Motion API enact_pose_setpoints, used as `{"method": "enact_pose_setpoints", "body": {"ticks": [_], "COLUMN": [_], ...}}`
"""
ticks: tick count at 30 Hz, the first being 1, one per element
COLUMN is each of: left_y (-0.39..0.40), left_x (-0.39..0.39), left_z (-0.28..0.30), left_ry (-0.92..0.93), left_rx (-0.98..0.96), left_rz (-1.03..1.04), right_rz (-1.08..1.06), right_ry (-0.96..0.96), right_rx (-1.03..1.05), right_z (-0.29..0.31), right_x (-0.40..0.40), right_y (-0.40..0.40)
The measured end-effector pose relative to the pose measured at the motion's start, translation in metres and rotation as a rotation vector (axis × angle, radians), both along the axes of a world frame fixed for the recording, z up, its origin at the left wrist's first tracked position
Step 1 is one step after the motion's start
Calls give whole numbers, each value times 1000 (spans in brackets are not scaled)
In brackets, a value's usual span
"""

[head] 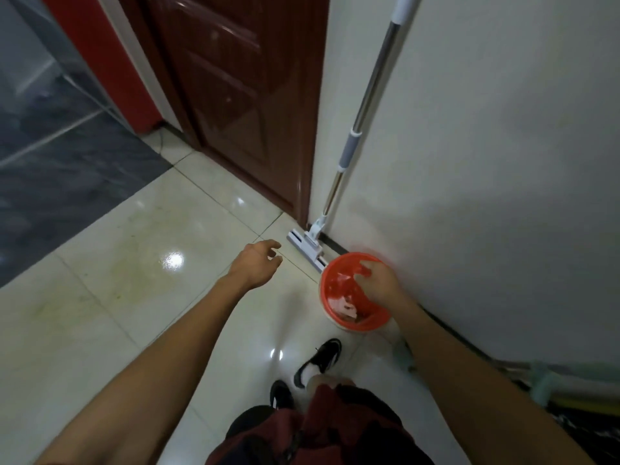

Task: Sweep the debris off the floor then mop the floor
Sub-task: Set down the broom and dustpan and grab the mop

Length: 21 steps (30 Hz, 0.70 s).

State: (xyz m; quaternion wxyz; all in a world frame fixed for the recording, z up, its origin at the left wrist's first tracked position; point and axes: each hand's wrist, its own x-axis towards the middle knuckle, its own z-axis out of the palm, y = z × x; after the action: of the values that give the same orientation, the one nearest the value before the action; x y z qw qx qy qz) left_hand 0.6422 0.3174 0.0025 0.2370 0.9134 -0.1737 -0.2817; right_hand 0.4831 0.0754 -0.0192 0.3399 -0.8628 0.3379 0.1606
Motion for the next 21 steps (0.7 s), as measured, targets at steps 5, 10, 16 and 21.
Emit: {"method": "enact_pose_setpoints", "body": {"ticks": [5,10,16,21], "left_y": [-29,-75,-142,-205], "left_x": [50,100,149,198], "left_z": [2,7,17,21], "left_ry": [17,28,8,45], "left_rx": [-46,-73,-137,-220], "left_rz": [109,99,5,-89], "right_rz": [-76,-156,-174,-283], "right_ry": [-70,-116,-178,-273], "right_rx": [69,139,141,184], "right_z": [19,31,51,62], "right_x": [65,120,167,213], "right_y": [-32,-69,-106,-131]}}
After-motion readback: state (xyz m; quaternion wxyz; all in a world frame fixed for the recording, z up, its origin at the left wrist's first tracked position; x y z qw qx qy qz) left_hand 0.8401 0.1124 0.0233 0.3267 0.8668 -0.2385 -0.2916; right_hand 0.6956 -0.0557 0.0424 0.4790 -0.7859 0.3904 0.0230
